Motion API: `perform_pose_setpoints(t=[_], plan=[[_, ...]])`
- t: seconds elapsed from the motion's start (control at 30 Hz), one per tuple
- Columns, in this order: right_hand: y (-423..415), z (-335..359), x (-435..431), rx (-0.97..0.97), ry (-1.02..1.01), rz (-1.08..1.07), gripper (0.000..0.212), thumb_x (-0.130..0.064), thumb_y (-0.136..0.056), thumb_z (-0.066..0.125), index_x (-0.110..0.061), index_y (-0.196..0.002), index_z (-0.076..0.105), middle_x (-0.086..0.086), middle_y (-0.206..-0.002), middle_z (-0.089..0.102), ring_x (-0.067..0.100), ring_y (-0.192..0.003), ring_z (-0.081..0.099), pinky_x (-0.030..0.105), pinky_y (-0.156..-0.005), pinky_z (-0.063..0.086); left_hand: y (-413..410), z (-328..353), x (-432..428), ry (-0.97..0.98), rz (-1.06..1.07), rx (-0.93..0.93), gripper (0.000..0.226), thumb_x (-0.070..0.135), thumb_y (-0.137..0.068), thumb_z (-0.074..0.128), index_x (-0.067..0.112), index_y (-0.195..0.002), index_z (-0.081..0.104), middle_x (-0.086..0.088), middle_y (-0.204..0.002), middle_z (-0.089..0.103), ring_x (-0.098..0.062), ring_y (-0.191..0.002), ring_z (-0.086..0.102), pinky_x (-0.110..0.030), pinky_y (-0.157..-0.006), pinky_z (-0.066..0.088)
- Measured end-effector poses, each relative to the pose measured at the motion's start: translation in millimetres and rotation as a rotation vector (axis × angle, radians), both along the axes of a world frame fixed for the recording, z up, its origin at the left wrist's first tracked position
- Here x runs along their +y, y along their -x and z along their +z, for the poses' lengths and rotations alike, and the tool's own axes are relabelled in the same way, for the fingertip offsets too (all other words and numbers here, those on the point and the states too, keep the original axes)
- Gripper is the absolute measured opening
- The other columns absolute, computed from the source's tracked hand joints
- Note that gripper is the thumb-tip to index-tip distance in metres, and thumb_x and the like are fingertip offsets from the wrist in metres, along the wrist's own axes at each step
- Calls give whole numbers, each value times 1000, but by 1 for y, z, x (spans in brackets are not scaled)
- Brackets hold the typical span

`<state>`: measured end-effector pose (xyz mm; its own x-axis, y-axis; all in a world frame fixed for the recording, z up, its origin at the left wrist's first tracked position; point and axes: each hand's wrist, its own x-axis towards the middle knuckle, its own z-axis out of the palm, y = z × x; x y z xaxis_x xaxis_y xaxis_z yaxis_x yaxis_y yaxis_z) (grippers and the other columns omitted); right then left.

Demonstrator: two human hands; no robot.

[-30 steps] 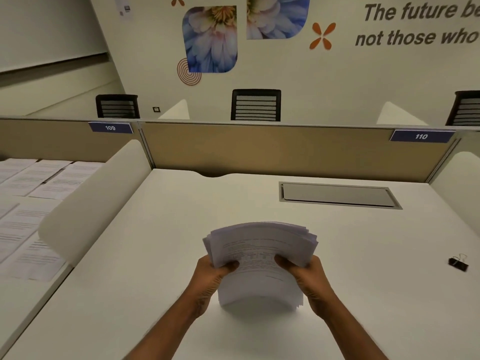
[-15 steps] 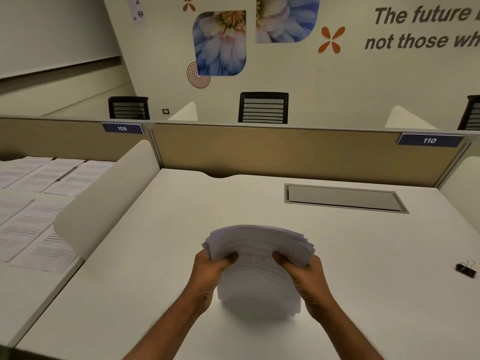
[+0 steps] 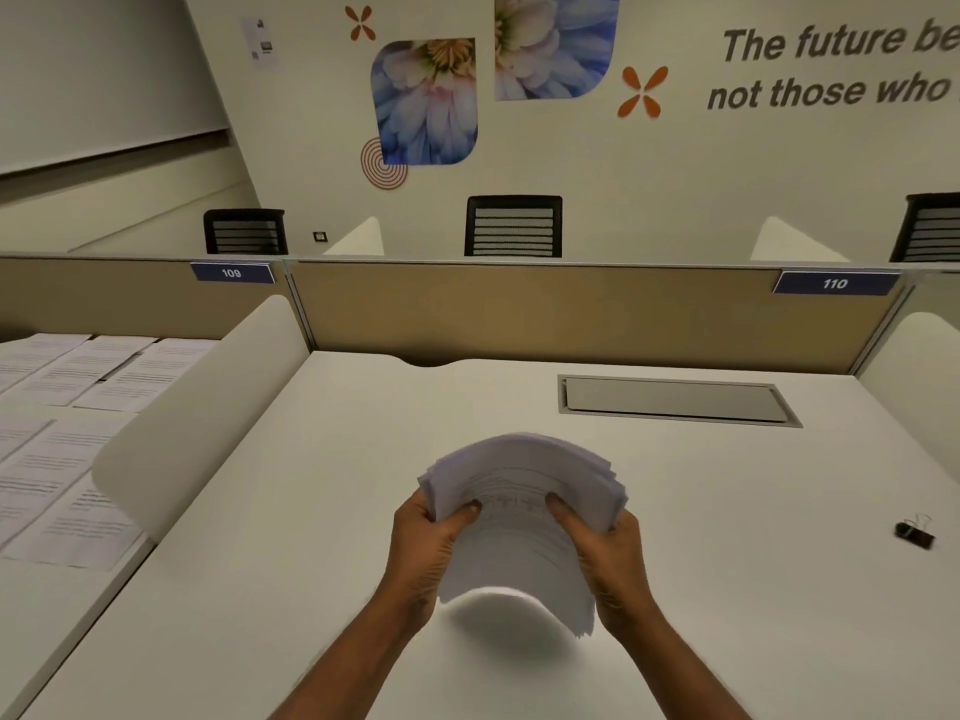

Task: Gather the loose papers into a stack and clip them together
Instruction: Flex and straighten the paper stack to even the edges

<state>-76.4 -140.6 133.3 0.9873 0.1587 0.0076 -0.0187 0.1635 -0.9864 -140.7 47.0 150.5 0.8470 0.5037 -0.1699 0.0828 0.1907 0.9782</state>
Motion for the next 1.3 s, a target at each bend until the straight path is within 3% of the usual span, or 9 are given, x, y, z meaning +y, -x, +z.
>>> perform_pose_setpoints(t=[0.2,0.43,0.67,0.83,0.9,1.0,1.1,1.17,1.3], plan=[[8,5,-3,-70,12,25,25,-26,-94,73,-39,-114,76,-6,-106,80,11,-95,75,22,-69,60,4,-3,-4,6,31,-23,30,9,-83,79,28,-106,76,6,-96,82,-7,-82,75,-22,-66,57],[10,13,4,-102,-4,-1,20,-21,-95,72,-33,-111,78,-4,-104,81,13,-95,76,20,-70,60,4,1,-8,-46,-37,-54,21,8,-87,75,26,-97,79,0,-92,81,-9,-77,74,-14,-61,55],[12,9,0,-35,59,-21,26,-23,-94,72,-46,-104,77,-8,-98,80,13,-90,75,27,-71,61,1,-13,1,-51,-36,51,23,11,-87,77,26,-104,77,5,-94,82,-9,-86,76,-17,-65,57],[4,33,-18,-169,219,55,23,-22,-96,69,-42,-105,76,-10,-100,79,10,-93,74,28,-73,61,2,-31,8,-153,-131,195,17,13,-91,72,28,-94,78,4,-92,81,-24,-100,72,-41,-87,60],[-4,56,-28,-275,422,111,18,-21,-95,69,-37,-101,76,-14,-99,77,7,-93,72,22,-75,58,1,-30,10,-201,-168,209,17,14,-93,70,29,-96,77,3,-94,81,-24,-102,72,-46,-92,60],[-14,89,-33,-354,863,261,14,-31,-94,67,-36,-106,74,-18,-102,74,8,-95,68,21,-75,53,-3,-25,12,-306,-211,201,19,16,-95,67,33,-98,76,2,-95,80,-21,-100,72,-44,-89,61],[-21,109,-24,-413,1135,377,20,-35,-92,67,-34,-111,74,-13,-102,73,10,-89,67,20,-67,47,-9,-10,9,-424,-332,149,31,20,-99,62,47,-89,76,13,-91,78,-7,-87,72,-24,-75,60],[-25,115,-19,-423,1150,440,20,-31,-92,67,-32,-110,75,-10,-99,73,9,-84,66,16,-61,42,-14,1,3,-509,-425,103,31,25,-101,59,49,-89,75,13,-91,77,-4,-84,71,-19,-71,57],[-30,111,-22,-377,1030,499,19,-25,-95,65,-32,-106,79,-7,-99,77,12,-86,69,25,-72,57,-24,17,-3,-632,-492,81,25,31,-100,57,24,-88,77,-1,-83,75,-8,-73,65,-21,-66,50]])
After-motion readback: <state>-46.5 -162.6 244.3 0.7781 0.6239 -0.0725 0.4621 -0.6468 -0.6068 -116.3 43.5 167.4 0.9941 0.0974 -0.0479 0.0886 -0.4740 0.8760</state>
